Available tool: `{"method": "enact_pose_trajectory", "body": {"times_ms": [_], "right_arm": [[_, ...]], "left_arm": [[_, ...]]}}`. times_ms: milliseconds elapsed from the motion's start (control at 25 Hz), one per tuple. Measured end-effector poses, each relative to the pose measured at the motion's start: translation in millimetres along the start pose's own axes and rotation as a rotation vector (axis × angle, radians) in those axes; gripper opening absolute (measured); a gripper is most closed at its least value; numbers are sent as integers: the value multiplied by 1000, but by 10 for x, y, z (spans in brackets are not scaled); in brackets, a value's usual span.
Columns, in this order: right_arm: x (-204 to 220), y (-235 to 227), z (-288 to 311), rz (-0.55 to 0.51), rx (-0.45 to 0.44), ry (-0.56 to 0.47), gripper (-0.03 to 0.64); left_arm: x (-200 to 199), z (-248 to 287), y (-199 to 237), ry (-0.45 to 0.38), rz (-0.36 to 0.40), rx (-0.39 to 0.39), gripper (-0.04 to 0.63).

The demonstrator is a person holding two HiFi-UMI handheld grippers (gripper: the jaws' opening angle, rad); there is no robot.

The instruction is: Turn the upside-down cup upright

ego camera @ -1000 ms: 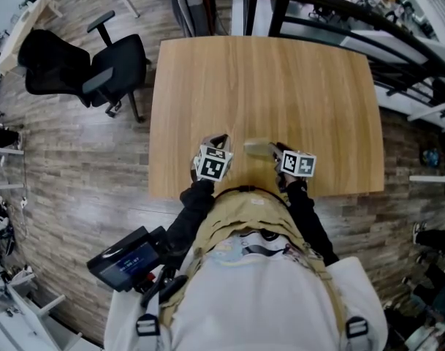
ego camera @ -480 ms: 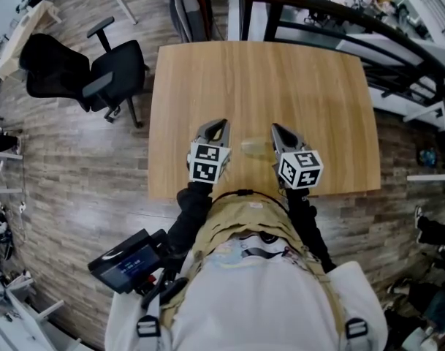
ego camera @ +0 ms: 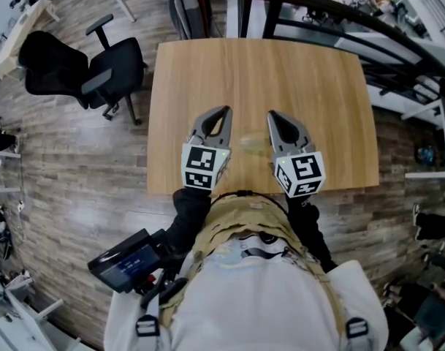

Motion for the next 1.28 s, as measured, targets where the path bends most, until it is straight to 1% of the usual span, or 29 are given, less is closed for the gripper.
{"method": "enact_pose_trajectory", "body": {"times_ms": [80,400,760,880,1280], "right_arm": [[-48,17,-35,-6,5,-8,20],[-177,92,-98,-33,19,-36,20],[-177,87,-133,-33,36,-36,20],[-202,102,-123,-35,34,-39,20],[-218,54,-158,-35,54,-47,20]], "left_arm": [[-43,-42,-9,-17,-1,1,1],[-82,-155,-33,-36,-8,8,0],[-116,-214,-28,-46,-10,3,0],[-103,-219,-1,-38,-10,0,0],[-136,-198,-24,-49,-7,10,0]]}}
Point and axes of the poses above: the fingertips, and each gripper's own axes: z forward along the fingers, y to its left, x out of its underside, the point moved 1 cm from there along -z, backward along the fingers, and after that the axes turned 15 degrees about -z, right-handed, at the moved point
